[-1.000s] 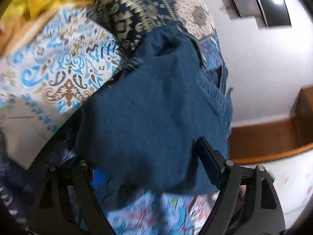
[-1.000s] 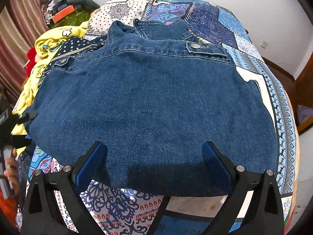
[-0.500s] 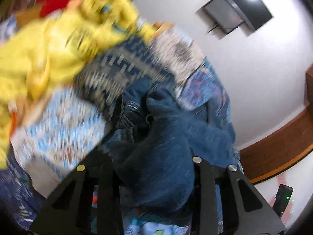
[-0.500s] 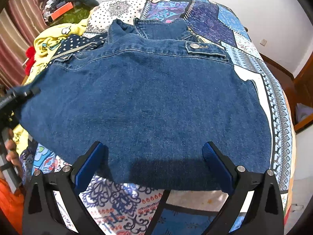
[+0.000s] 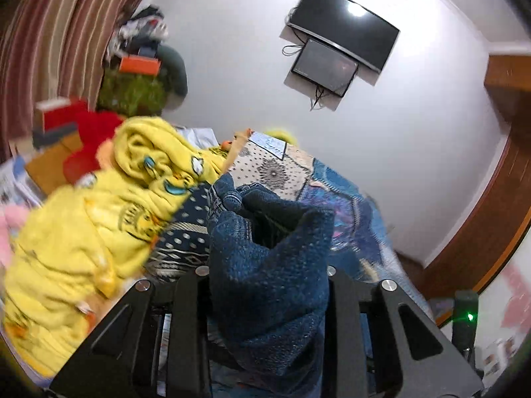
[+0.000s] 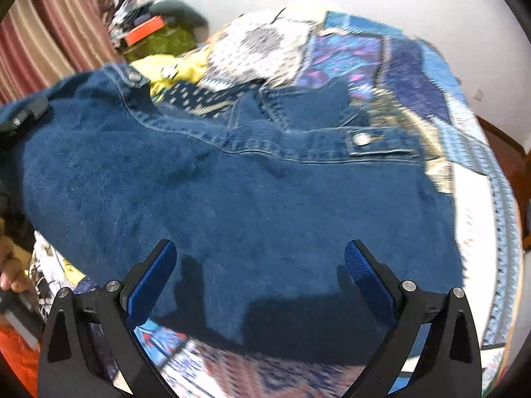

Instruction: Fold large clothes

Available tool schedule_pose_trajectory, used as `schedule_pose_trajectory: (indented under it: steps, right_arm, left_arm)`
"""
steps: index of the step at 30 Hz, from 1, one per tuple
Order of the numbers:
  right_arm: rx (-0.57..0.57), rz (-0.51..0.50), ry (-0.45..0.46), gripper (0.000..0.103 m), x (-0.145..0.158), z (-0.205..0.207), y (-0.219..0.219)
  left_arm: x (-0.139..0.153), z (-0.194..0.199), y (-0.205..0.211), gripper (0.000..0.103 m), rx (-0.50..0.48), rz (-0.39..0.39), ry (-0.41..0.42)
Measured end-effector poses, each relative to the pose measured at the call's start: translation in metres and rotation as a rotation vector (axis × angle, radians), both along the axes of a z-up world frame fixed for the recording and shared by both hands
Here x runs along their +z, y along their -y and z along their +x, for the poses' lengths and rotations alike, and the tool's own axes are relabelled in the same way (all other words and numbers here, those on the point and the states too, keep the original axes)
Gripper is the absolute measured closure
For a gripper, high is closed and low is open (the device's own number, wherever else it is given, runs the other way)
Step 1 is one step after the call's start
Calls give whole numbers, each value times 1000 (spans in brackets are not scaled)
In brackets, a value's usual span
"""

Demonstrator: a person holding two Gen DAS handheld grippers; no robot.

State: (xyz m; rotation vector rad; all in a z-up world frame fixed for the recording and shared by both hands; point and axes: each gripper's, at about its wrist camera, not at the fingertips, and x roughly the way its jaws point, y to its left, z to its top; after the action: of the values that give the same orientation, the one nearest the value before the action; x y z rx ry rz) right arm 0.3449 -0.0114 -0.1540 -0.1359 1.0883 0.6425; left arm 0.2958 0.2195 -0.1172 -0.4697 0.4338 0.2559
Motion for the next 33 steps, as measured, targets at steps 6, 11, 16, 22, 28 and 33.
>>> schedule_pose_trajectory:
  steps: [6, 11, 16, 22, 28, 33]
  right_arm:
    - [82, -77, -92, 2, -48, -9, -39]
    - [147, -127, -40, 2, -51, -20, -39]
    - [143, -42, -86, 2, -33, -21, -8]
    - [-77, 54, -67, 2, -13, -16, 86]
    - [-273, 21, -55, 2, -9, -12, 167]
    - [-375, 43, -62, 2, -4, -17, 218]
  left_arm:
    - [-22, 6, 10, 75, -19, 83, -99]
    - [-24, 14, 22, 76, -38, 115, -124]
    - [-1, 32, 52, 76, -96, 192, -118]
    - [21, 69, 119, 77, -212, 271, -102]
    - [15, 111, 214, 80, -413, 275, -122]
    - [-24, 118, 295, 81, -576, 328, -209]
